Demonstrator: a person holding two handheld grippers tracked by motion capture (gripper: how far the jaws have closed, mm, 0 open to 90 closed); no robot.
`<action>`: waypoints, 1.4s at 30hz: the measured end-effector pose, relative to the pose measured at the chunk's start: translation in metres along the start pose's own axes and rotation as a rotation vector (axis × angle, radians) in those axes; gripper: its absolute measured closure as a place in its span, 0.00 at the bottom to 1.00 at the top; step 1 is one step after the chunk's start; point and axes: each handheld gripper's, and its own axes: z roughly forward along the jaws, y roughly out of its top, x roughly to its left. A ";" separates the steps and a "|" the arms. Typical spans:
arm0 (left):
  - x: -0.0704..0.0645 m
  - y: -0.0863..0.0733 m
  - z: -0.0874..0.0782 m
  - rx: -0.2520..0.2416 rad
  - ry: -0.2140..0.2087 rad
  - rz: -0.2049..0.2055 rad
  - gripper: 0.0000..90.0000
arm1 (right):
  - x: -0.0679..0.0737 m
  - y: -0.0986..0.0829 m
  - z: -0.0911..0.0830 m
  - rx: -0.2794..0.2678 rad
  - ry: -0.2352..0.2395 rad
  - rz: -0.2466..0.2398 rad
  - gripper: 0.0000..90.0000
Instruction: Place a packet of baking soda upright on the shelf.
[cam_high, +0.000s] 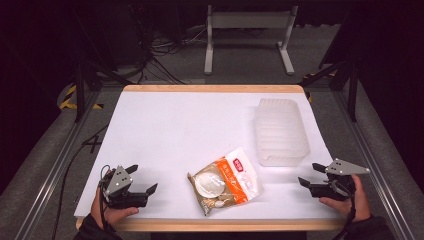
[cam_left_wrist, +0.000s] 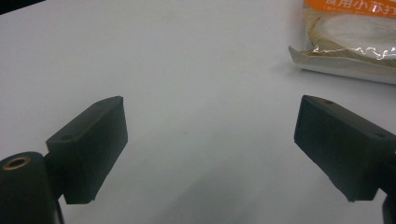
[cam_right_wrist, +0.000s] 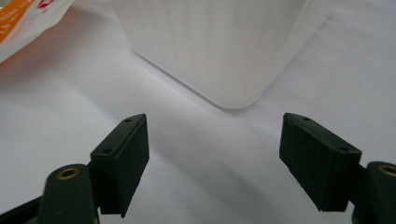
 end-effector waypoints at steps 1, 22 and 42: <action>0.000 0.000 0.000 -0.002 -0.005 -0.003 0.12 | 0.001 0.000 0.000 -0.001 0.007 -0.005 0.29; 0.003 -0.005 -0.001 0.007 0.005 -0.025 0.13 | 0.030 0.029 0.013 0.027 0.181 -0.006 0.29; 0.000 -0.012 -0.006 0.032 0.027 -0.016 0.13 | 0.064 0.061 0.056 0.111 0.348 -0.076 0.27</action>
